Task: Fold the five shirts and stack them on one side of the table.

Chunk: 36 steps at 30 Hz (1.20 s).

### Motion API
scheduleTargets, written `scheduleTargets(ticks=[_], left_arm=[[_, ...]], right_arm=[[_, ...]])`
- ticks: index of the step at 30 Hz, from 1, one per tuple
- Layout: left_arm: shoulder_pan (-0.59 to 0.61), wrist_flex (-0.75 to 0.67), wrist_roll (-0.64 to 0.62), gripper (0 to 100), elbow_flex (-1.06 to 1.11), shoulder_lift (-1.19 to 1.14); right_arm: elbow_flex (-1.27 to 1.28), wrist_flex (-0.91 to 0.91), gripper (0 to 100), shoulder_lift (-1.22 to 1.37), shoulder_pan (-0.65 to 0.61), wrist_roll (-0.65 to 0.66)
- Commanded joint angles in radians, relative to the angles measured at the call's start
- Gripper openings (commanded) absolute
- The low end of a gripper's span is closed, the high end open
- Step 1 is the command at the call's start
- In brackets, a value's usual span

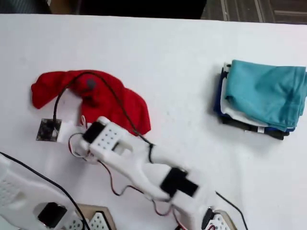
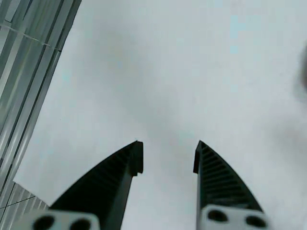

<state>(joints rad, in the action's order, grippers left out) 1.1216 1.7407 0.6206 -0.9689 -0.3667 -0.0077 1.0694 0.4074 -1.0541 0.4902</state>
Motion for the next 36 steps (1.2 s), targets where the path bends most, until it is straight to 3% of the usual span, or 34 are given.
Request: scheduleTargets(ticks=[1, 4, 7, 15, 20, 24, 31, 36], left_arm=[[0.009, 0.011, 0.009, 20, -0.008, 0.009], [0.005, 0.011, 0.009, 20, -0.005, 0.009], [0.003, 0.011, 0.005, 20, -0.001, 0.003], [-0.041, 0.009, 0.002, 20, -0.001, 0.002], [-0.097, 0.003, 0.002, 20, 0.056, 0.003], [-0.146, 0.0, 0.002, 20, 0.114, 0.003], [-0.176, -0.044, 0.003, 20, 0.177, 0.003], [-0.17, -0.072, 0.003, 20, 0.225, 0.003]], right_arm=[[-0.132, 0.035, 20.2, 0.125, 0.088, -0.008], [-0.235, 0.125, 17.7, 0.197, 0.188, -0.009], [-0.324, 0.211, 1.5, 0.209, 0.291, -0.006], [-0.528, 0.378, 2.1, 0.143, 0.599, 0.0], [-0.657, 0.446, 2.1, 0.077, 0.742, 0.071], [-0.71, 0.475, 2.1, 0.054, 0.797, 0.068], [-0.779, 0.538, 2.3, 0.025, 0.774, 0.068], [-0.878, 0.61, 20.4, -0.027, 0.762, 0.064]])
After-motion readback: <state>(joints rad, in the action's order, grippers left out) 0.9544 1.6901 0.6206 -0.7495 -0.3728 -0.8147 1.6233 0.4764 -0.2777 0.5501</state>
